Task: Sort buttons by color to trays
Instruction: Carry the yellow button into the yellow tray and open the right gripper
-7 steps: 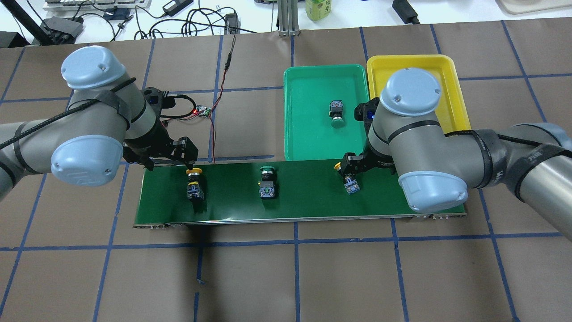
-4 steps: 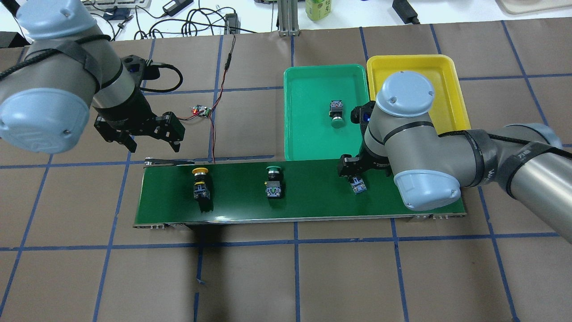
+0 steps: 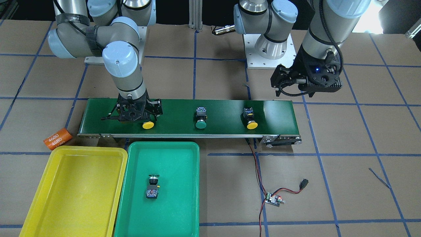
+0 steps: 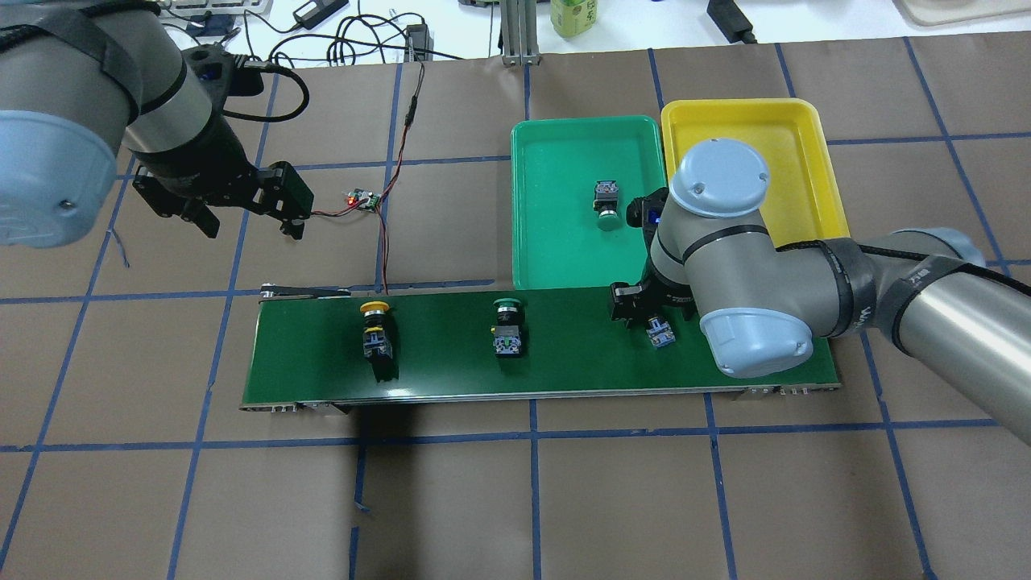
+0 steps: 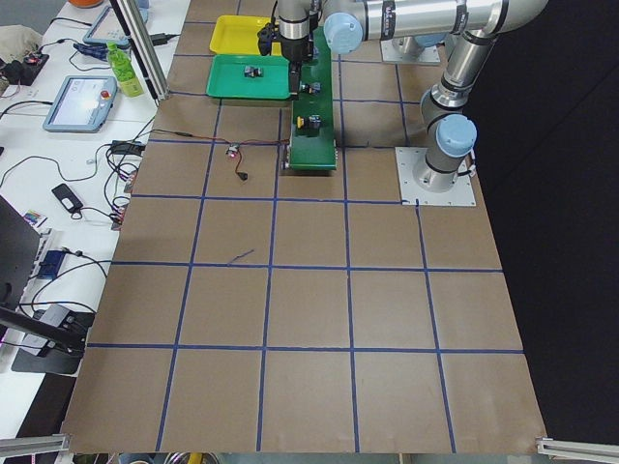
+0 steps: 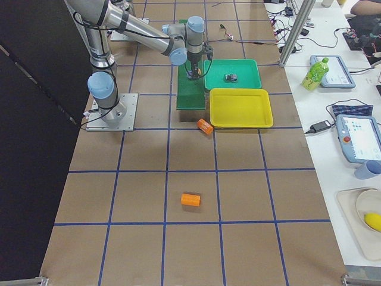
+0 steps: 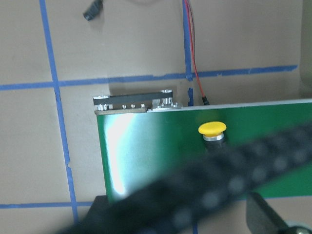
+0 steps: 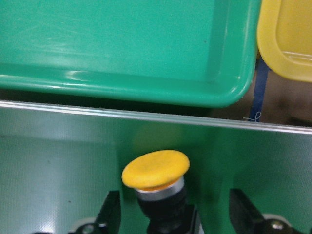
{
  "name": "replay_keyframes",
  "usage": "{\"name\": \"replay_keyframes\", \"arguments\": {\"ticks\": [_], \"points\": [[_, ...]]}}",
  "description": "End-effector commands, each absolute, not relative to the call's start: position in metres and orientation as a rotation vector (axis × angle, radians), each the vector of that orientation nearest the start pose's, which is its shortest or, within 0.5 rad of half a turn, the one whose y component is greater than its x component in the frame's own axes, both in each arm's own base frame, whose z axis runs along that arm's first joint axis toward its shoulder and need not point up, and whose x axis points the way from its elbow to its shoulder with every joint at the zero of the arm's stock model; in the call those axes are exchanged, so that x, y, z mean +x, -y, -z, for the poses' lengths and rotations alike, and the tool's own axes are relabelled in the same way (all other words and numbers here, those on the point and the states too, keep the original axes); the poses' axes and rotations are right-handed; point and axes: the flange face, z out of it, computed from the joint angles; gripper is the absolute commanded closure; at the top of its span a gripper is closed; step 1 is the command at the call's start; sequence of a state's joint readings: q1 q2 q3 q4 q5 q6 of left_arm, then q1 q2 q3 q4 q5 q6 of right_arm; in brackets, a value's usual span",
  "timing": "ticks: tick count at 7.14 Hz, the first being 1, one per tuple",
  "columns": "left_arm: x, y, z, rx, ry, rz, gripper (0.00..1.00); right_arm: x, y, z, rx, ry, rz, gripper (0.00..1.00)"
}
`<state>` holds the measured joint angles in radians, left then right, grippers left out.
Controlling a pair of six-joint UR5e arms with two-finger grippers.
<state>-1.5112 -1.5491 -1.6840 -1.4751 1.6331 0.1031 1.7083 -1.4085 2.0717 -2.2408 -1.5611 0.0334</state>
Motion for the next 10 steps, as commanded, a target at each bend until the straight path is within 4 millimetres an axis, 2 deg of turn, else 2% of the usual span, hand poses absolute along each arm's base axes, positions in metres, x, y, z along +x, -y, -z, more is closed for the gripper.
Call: {"name": "replay_keyframes", "arguments": {"ticks": [1, 2, 3, 4, 5, 6, 7, 8, 9, 10], "points": [[-0.097, 0.489, -0.456, 0.043, -3.076, -0.017, 0.0, 0.196, 0.46, -0.245, -0.178, -3.134, 0.045, 0.81], [-0.102, 0.488, -0.462, 0.043, -3.119, 0.009, 0.0, 0.194, 0.464, -0.249, -0.185, -3.14, 0.063, 0.88], [-0.102, 0.485, -0.467, 0.045, -3.12, -0.002, 0.0, 0.193, 0.477, -0.264, -0.238, -3.156, 0.118, 0.9], [-0.1, 0.488, -0.475, 0.036, -3.127, 0.003, 0.0, 0.191, 0.499, -0.284, -0.266, -3.156, 0.186, 0.9], [-0.1, 0.488, -0.48, 0.034, -3.127, -0.066, 0.0, 0.176, 0.533, -0.286, -0.22, -3.159, 0.21, 0.9], [-0.1, 0.488, -0.485, 0.037, -3.127, -0.069, 0.0, 0.142, 0.578, -0.282, -0.24, -3.158, 0.219, 0.88], [-0.102, 0.485, -0.48, 0.039, -3.132, -0.083, 0.0, 0.105, 0.625, -0.28, -0.289, -3.16, 0.218, 0.87], [-0.102, 0.486, -0.48, 0.053, -3.133, -0.08, 0.0, 0.083, 0.654, -0.266, -0.343, -3.16, 0.191, 0.85], [-0.102, 0.485, -0.48, 0.041, -3.13, -0.083, 0.0, 0.074, 0.666, -0.252, -0.339, -3.156, 0.17, 0.57], [-0.103, 0.486, -0.482, 0.041, -3.133, -0.076, 0.0, 0.075, 0.665, -0.253, -0.332, -3.159, 0.169, 0.18]]}}
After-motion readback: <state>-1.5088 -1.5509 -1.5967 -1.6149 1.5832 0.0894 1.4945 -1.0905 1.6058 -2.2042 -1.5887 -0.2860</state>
